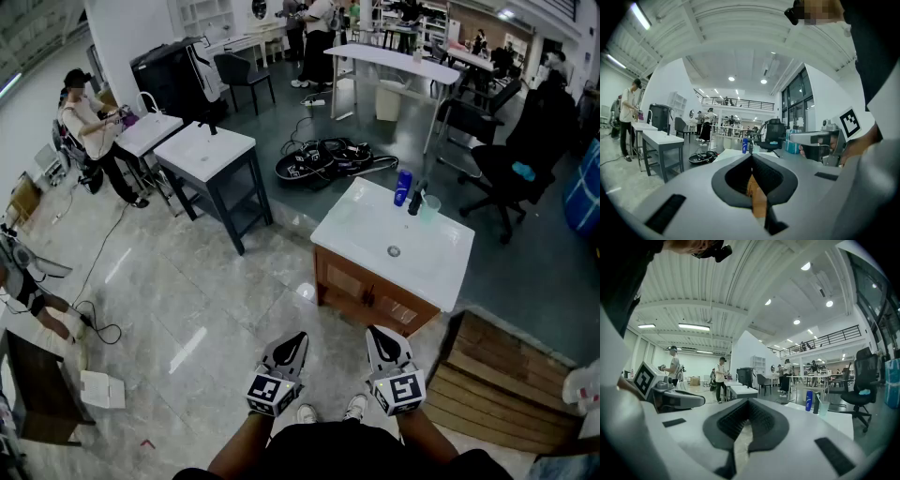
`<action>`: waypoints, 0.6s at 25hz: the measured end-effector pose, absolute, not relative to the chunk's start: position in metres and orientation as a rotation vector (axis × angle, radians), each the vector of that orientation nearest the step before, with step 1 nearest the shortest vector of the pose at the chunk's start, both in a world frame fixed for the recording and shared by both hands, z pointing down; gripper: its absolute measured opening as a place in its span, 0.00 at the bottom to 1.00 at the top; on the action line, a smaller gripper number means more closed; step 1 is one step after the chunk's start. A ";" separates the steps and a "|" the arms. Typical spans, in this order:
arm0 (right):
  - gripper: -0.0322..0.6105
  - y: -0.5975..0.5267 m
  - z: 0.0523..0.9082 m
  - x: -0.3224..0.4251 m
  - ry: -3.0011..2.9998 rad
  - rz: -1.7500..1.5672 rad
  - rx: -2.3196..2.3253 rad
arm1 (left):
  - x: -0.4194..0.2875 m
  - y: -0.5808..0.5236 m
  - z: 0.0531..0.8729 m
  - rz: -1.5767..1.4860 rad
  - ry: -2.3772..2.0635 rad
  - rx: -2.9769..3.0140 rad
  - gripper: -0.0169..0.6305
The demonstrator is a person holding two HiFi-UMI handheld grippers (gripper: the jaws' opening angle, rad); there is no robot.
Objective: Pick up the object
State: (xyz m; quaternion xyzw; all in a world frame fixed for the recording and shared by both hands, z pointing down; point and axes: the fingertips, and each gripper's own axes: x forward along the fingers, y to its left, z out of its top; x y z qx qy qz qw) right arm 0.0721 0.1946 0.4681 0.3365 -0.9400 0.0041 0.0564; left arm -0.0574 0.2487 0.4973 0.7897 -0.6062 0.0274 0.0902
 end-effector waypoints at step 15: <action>0.08 0.204 0.463 0.056 -2.892 0.096 1.072 | -0.073 0.260 0.500 0.086 -1.788 2.351 0.05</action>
